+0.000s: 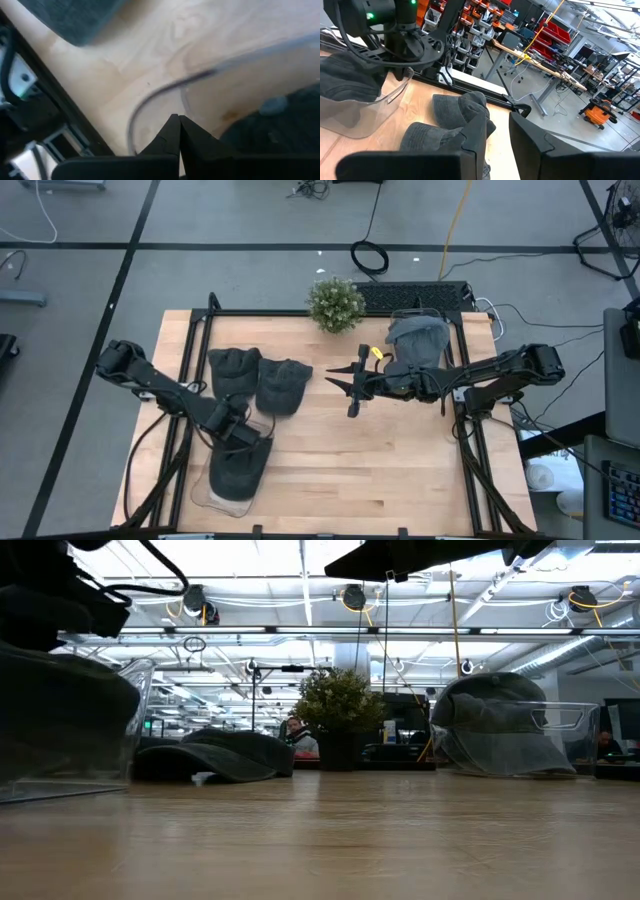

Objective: Pick & Place hat
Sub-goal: Put the right black cap into the bottom transparent bin

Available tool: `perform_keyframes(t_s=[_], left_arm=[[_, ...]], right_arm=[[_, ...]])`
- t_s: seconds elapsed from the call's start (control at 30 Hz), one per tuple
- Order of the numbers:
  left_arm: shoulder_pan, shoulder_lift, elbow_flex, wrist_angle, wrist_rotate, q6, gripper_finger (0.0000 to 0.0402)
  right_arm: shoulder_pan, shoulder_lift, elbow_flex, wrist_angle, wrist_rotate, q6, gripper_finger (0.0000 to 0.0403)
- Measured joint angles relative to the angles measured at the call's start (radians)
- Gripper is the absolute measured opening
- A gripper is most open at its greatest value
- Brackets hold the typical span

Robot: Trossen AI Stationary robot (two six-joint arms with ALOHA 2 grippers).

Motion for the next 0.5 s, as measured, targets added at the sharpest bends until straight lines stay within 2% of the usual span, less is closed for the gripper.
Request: perform_keyframes(t_s=[0.5], left_arm=[[-0.079, -0.004, 0.015, -0.068, 0.087, -0.166, 0.0000]], right_arm=[[0.001, 0.000, 0.000, -0.001, 0.000, 0.004, 0.0075]])
